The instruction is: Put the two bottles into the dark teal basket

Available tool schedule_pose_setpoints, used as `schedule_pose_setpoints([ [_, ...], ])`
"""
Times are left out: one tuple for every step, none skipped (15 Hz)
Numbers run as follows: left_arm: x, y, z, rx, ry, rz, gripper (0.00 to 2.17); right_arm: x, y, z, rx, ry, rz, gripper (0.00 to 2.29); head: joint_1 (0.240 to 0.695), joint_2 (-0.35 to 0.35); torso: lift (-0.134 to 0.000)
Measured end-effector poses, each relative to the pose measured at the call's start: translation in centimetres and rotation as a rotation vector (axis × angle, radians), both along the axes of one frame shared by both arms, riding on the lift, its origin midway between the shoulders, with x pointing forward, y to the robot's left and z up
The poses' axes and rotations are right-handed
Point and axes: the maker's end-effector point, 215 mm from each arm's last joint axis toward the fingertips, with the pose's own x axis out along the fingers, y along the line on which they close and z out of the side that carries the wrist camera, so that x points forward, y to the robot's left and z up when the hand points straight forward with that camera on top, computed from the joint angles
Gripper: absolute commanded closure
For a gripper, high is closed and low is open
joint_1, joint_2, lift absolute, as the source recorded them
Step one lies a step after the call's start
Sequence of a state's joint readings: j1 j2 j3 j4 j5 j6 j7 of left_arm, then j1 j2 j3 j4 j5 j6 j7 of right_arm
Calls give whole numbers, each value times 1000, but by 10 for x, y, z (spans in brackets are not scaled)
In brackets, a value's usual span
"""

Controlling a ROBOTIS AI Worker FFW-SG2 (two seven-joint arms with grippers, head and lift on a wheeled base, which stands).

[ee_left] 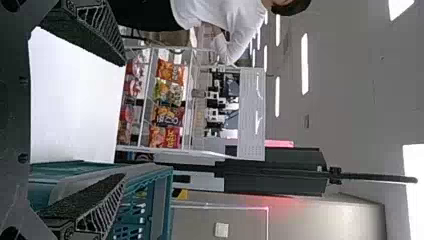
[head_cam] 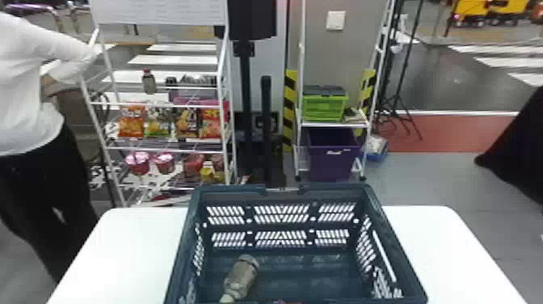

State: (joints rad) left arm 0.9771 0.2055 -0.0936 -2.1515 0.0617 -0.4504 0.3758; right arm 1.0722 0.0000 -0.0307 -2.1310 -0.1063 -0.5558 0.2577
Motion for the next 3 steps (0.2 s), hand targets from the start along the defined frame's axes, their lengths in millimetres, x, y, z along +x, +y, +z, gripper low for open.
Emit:
schedule_pose_setpoints([
  [-1, -1, -1, -1, 2, -2, 87, 0, 0, 0, 0, 0, 0, 97, 499, 0, 0],
  [-1, -2, -2, -2, 4, -3, 87, -1, 0, 0, 0, 1, 1, 97, 499, 0, 0],
  [-2, -3, -3, -2, 5, -4, 87, -1, 0, 0, 0, 1, 0, 97, 499, 0, 0],
])
